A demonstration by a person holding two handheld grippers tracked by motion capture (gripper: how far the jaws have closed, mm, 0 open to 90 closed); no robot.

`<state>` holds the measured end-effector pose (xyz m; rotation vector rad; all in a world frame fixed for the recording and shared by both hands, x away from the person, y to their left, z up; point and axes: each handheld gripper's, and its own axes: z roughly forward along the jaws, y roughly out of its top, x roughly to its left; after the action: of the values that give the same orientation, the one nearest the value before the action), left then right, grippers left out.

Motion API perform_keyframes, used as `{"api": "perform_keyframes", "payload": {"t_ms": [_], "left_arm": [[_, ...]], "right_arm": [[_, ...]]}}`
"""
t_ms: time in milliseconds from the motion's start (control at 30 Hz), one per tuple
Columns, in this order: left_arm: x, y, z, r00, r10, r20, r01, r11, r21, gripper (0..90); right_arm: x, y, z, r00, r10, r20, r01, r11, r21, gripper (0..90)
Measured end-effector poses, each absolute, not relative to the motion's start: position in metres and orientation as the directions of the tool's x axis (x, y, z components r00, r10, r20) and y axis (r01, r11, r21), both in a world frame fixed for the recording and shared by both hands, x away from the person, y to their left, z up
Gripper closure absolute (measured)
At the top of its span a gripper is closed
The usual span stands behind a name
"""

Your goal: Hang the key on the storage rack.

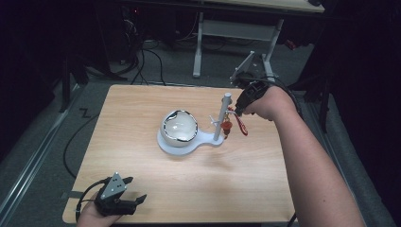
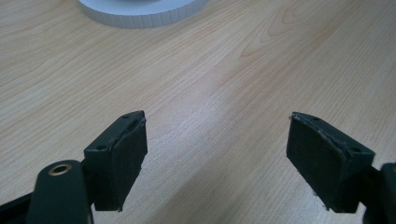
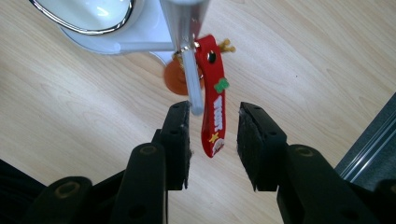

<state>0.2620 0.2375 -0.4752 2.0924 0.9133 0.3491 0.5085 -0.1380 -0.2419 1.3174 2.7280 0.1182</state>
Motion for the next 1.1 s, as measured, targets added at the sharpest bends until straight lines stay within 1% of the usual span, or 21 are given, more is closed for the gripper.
{"api": "perform_keyframes", "payload": {"t_ms": [400, 633, 900, 1100], "left_arm": [[0.262, 0.236, -0.476, 0.701, 0.711, -0.062, 0.488, -0.414, 0.768, 21.1], [0.262, 0.235, -0.477, 0.704, 0.708, -0.061, 0.489, -0.420, 0.765, 21.1], [0.262, 0.234, -0.477, 0.705, 0.707, -0.060, 0.489, -0.423, 0.763, 21.1], [0.262, 0.234, -0.477, 0.703, 0.708, -0.061, 0.490, -0.421, 0.763, 21.1]], "right_arm": [[0.502, -0.156, -0.244, -0.592, 0.804, -0.056, 0.795, 0.594, 0.123, 63.8], [0.493, -0.167, -0.250, -0.577, 0.815, -0.053, 0.808, 0.579, 0.113, 59.9], [0.481, -0.175, -0.268, -0.578, 0.815, -0.040, 0.808, 0.578, 0.114, 56.3], [0.471, -0.180, -0.288, -0.582, 0.813, -0.026, 0.806, 0.580, 0.117, 51.9]]}}
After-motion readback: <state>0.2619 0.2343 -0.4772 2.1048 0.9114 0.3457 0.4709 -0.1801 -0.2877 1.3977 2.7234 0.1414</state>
